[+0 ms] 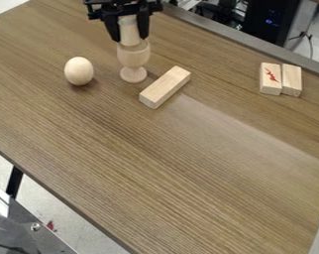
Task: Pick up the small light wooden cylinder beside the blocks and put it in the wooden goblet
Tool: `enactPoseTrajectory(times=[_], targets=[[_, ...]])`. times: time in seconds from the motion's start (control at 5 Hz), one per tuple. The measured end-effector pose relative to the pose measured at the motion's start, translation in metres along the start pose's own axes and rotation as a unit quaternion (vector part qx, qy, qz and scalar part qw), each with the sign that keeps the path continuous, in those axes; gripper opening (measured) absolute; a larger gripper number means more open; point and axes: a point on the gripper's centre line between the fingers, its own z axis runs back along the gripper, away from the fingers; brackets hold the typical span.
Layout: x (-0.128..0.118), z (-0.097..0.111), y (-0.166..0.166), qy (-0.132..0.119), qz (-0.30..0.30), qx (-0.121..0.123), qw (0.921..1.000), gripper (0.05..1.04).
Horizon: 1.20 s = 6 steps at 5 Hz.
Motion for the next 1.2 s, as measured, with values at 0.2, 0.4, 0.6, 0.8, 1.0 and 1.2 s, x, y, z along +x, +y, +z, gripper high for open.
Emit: enactPoseTrajectory(times=[0.2,0.4,0.6,0.8,1.0,1.2], targets=[[-0.002,0.000,0.001,0.007,0.001,0.005,1.0000,0.574],[-0.002,0.000,0.001,0.005,0.002,0.003,1.0000,0.573],[0.001,0.000,-0.003,-0.003,0.003,-0.011,0.9999,0.573],[0.001,-0.001,-0.010,-0.006,-0.008,-0.022,0.9997,0.627],[0.001,-0.003,-0.008,-0.002,-0.022,0.001,0.9998,0.937],[-0.003,-0.009,-0.016,0.018,-0.057,0.024,0.9979,1.001]])
